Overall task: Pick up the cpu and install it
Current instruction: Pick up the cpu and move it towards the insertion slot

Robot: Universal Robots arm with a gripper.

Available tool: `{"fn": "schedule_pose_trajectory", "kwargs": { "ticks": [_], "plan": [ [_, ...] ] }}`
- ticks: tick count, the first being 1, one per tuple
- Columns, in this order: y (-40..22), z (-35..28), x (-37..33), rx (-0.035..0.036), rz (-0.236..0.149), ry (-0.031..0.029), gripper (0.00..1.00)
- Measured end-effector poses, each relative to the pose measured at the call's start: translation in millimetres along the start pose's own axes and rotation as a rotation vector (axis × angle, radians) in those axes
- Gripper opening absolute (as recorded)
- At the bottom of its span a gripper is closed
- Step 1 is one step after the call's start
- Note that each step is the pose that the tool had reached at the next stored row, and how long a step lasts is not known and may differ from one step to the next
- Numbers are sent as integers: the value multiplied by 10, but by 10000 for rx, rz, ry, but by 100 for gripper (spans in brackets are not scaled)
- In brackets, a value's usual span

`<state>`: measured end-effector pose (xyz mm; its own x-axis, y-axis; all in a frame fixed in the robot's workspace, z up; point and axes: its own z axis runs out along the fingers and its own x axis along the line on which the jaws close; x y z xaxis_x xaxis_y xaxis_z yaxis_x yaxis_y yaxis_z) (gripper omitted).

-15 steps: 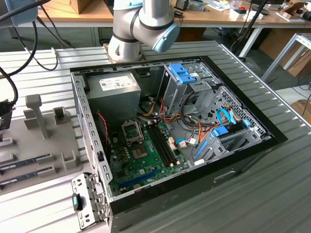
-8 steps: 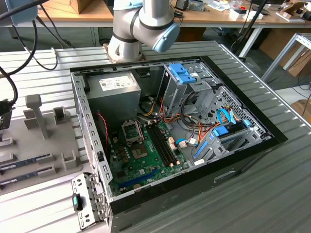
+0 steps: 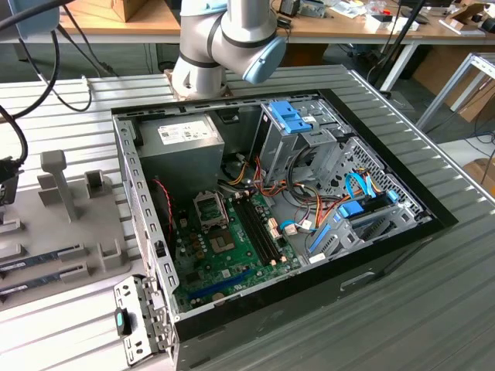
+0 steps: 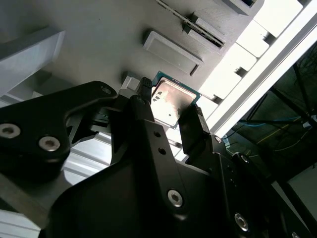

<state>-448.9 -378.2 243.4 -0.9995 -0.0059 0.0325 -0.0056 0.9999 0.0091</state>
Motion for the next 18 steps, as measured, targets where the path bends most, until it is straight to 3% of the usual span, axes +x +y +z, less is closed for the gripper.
{"fn": "schedule_pose_trajectory", "kwargs": {
  "ticks": [18],
  "plan": [
    [1,-54,2,-1,0,-1,47]
  ]
}}
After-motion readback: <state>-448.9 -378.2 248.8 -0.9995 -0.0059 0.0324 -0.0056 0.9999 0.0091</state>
